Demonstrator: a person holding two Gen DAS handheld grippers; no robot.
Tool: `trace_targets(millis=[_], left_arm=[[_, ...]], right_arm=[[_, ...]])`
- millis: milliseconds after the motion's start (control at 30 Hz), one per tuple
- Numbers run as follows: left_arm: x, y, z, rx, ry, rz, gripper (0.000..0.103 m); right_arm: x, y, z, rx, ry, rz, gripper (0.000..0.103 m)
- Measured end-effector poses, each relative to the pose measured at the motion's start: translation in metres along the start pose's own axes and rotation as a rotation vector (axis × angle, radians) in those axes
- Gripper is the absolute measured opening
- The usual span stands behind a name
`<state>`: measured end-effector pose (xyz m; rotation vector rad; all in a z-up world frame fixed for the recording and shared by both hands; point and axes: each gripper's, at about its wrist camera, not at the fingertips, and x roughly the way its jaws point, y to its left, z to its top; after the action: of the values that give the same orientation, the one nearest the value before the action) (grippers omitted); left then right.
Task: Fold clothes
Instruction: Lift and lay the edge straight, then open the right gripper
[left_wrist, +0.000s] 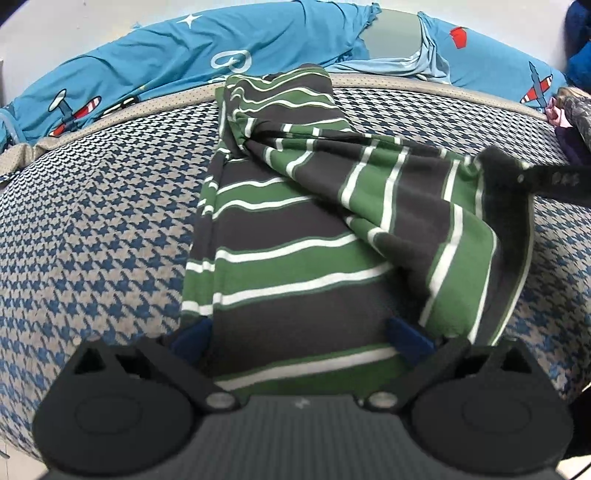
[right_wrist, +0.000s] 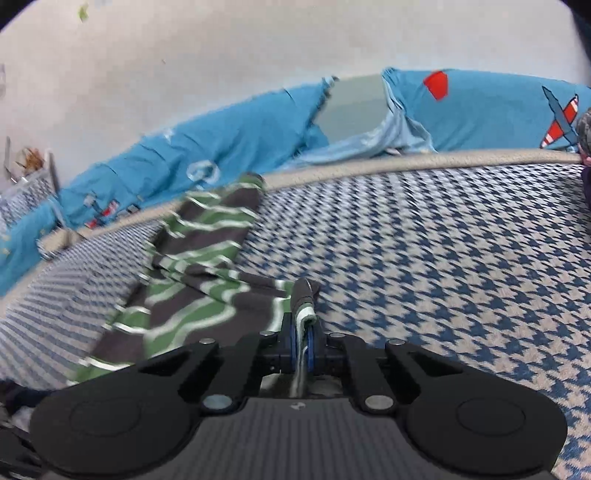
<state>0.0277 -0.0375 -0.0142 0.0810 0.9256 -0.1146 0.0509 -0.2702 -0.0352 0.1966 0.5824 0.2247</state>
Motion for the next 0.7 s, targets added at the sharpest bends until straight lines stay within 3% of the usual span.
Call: trace_targets(millis=[467,700], left_arm=[[-0.025,0.075,0.010,-0.351,-0.063,0.104,0.103],[-0.040,0.109,0.005,-0.477,-0.097,0.114,0.103]], right_arm=[[-0.061,0.077,0.005,-0.095,-0.103,0.223,0.008],[-0.070,0.131,-0.013,-0.195,-0.077,0.344,0.008]])
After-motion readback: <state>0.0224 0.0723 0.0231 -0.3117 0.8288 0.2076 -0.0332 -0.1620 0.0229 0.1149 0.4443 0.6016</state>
